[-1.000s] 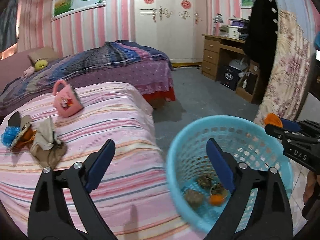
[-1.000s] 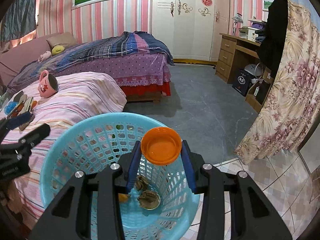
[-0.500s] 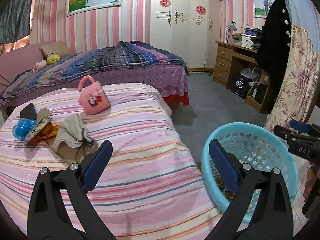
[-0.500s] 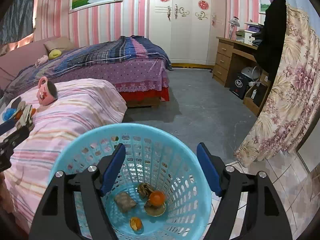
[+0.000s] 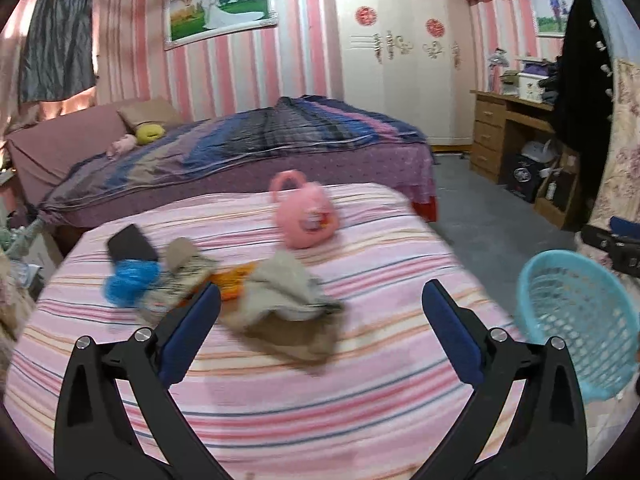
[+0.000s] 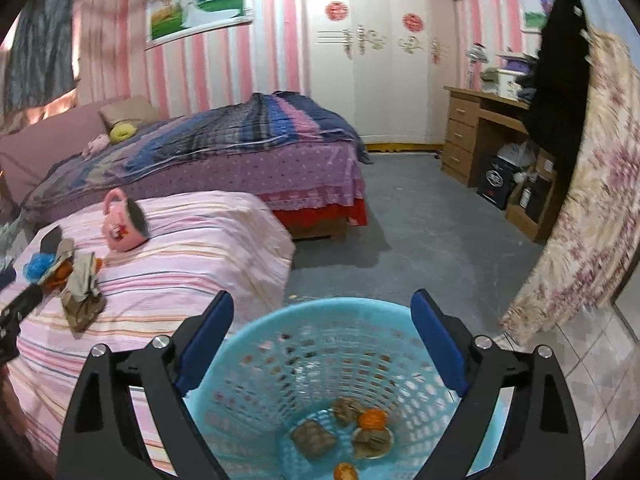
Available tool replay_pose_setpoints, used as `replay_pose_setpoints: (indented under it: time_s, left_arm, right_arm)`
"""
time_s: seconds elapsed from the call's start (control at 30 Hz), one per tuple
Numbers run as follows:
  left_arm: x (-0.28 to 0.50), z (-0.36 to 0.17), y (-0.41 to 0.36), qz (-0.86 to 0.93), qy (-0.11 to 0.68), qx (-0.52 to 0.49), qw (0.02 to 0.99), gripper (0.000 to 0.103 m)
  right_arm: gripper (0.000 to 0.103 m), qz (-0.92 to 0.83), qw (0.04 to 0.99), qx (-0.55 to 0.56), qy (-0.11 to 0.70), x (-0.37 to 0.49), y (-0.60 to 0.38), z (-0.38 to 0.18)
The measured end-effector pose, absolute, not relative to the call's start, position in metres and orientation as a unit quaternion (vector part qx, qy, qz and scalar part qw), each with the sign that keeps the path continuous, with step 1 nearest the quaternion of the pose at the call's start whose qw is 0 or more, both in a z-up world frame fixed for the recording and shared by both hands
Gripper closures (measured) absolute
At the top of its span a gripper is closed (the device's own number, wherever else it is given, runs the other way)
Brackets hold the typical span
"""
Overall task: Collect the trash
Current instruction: 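Move both grippers back over the bed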
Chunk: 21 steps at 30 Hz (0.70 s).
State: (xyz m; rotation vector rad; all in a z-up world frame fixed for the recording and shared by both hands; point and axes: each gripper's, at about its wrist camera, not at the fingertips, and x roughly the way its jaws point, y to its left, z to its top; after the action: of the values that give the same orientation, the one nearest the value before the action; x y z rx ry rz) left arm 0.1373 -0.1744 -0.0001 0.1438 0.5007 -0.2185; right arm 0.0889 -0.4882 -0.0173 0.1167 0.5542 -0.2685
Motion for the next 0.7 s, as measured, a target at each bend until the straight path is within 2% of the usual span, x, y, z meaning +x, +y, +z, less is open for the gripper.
replay_pose_setpoints:
  time_s: [0.27,0.43,0.7]
  left_arm:
    - [0.166,-0.007,-0.089,-0.05,0.259,0.067,0.962,0.006]
    - [0.179,-0.022,-0.044,-0.038,0.285,0.025,0.957,0.006]
    - [0.186,-0.043,-0.015,-0.018,0.296,0.043,0.954,0.006]
  right_arm:
    - [0.015,-0.086,0.954,0.018,0.285,0.121,-0.427,-0.018]
    - [0.015,-0.064,0.954,-0.001,0.293,0.139,-0.39,-0.024]
    - [0.015,-0.016,0.951,-0.03,0.307,0.169,-0.328,-0.034]
